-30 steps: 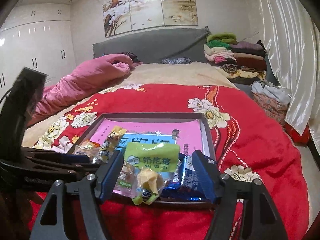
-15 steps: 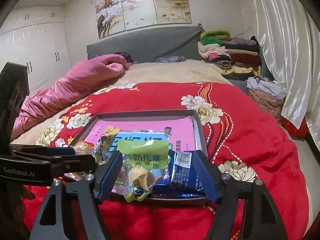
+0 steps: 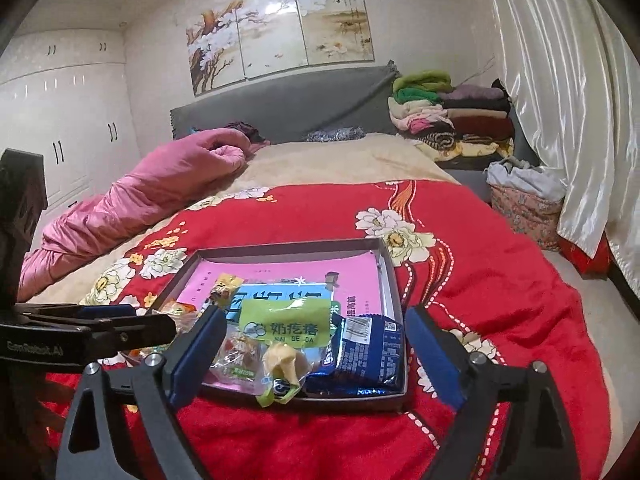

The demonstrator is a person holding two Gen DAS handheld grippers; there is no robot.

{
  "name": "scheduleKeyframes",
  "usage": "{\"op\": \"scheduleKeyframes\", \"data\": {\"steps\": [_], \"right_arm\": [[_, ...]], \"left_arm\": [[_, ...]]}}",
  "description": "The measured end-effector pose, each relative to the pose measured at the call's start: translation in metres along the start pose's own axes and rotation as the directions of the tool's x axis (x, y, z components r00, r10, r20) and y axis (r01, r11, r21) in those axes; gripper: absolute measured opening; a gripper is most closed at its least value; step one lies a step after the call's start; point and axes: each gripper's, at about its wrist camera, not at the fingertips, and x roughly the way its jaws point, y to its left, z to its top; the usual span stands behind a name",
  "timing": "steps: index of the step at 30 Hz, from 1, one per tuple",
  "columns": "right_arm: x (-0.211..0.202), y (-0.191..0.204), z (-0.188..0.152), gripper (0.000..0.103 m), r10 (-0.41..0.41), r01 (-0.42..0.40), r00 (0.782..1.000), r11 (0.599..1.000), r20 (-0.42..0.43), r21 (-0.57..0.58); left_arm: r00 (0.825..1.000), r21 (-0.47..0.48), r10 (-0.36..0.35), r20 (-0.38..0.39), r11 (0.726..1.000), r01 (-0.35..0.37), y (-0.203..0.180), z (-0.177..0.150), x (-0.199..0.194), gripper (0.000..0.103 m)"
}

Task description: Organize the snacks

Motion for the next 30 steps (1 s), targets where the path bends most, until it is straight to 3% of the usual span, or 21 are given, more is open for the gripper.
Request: {"op": "scheduleKeyframes", "data": {"steps": [6, 15, 22, 30], "right_arm": [[-0.012, 0.012, -0.003, 0.097, 0.002, -0.002, 1.000, 1.000, -0.024, -0.021], [-0.015, 0.027, -0.022, 0.097, -0.013, 0.007, 0.991, 0.999, -0.133, -0.049], [-0.019, 0.034, -0.031, 0.097, 0.002, -0.010, 0.985, 0.999, -0.171, -0.045], [-0.024, 0.033, -0.032, 0.098, -0.043, 0.035, 0.985, 0.998, -0.169, -0.046]], "left_arm": [[0.999, 0.010, 0.039, -0.007, 0.999, -0.039, 0.002, -0.014, -0.011, 0.082], [0.996, -0.005, 0.076, -0.042, 0.997, -0.076, 0.013, -0.039, -0.022, 0.082], [0.994, -0.012, 0.098, -0.045, 0.995, -0.099, 0.018, -0.047, -0.029, 0.082], [0.993, -0.018, 0.109, -0.040, 0.994, -0.110, 0.025, -0.051, -0.035, 0.082]]}}
